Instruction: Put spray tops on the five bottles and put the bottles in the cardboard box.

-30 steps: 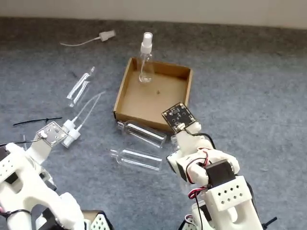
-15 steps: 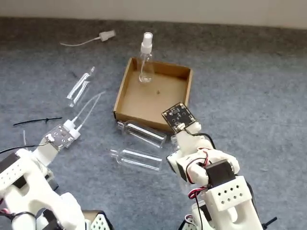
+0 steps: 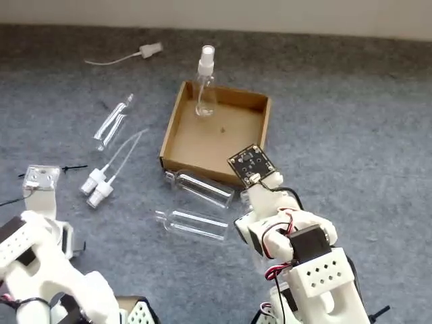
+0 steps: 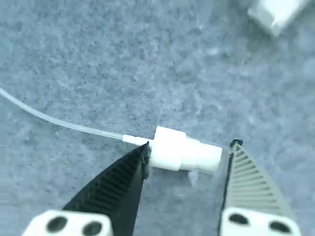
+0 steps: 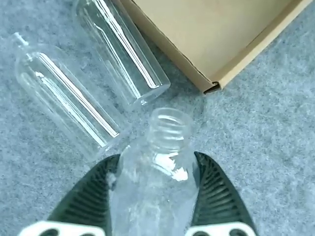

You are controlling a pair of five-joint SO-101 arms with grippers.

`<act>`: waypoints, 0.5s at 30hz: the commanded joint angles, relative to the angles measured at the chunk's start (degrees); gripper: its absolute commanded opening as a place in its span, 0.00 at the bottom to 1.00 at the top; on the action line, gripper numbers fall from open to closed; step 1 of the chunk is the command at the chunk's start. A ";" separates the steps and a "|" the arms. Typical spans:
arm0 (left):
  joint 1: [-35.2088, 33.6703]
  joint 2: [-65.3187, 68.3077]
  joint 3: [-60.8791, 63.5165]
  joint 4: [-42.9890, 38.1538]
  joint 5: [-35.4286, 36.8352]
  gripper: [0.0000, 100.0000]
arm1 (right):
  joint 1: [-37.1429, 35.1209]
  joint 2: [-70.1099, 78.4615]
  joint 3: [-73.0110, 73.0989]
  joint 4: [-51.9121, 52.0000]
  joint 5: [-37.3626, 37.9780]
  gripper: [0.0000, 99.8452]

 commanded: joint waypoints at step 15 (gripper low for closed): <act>7.69 -0.48 -5.85 3.08 26.29 0.27 | 0.48 0.04 -3.65 0.48 -0.44 0.02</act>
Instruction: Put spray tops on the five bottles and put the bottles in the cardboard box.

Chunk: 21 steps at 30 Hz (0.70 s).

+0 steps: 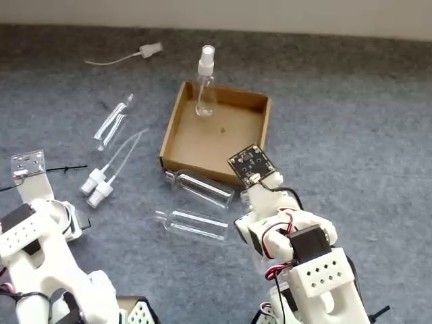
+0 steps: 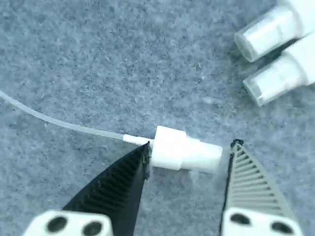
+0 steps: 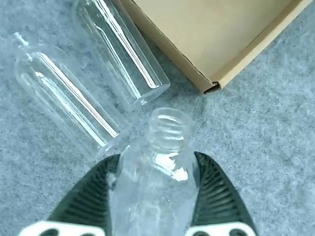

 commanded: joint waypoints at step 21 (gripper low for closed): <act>4.70 -0.13 -24.40 30.24 -65.49 0.22 | 0.48 0.04 -3.65 0.48 -0.35 0.02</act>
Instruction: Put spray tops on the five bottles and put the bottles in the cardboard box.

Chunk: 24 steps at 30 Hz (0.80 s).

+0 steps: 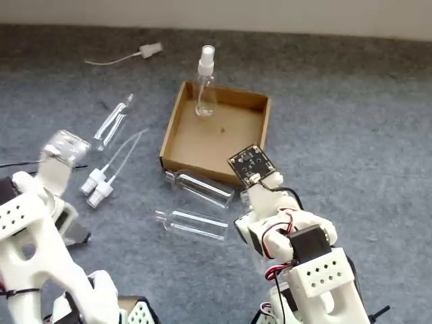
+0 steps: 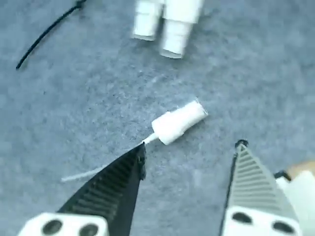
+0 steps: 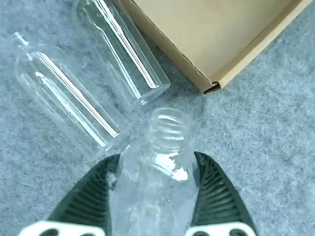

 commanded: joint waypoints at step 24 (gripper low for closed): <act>-0.57 -0.22 20.88 -25.14 -43.52 0.24 | 0.48 0.04 -3.56 0.48 -0.35 0.02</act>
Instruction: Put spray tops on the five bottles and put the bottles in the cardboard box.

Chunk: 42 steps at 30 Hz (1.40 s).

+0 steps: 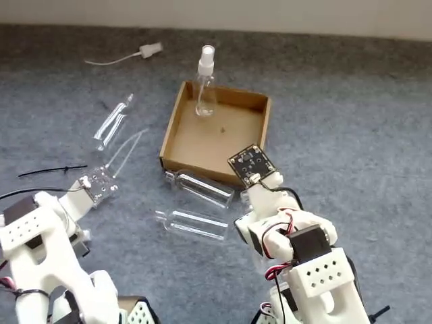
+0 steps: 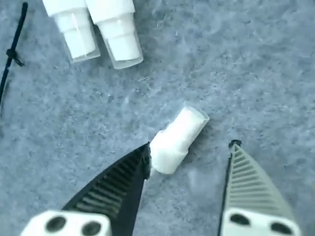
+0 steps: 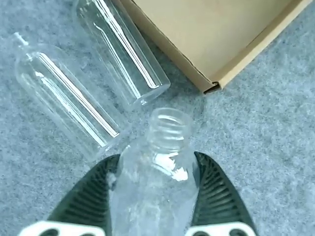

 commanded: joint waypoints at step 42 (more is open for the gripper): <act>-1.89 -0.84 -41.54 33.58 11.25 0.08 | -1.54 -0.04 -4.09 0.04 -0.18 0.02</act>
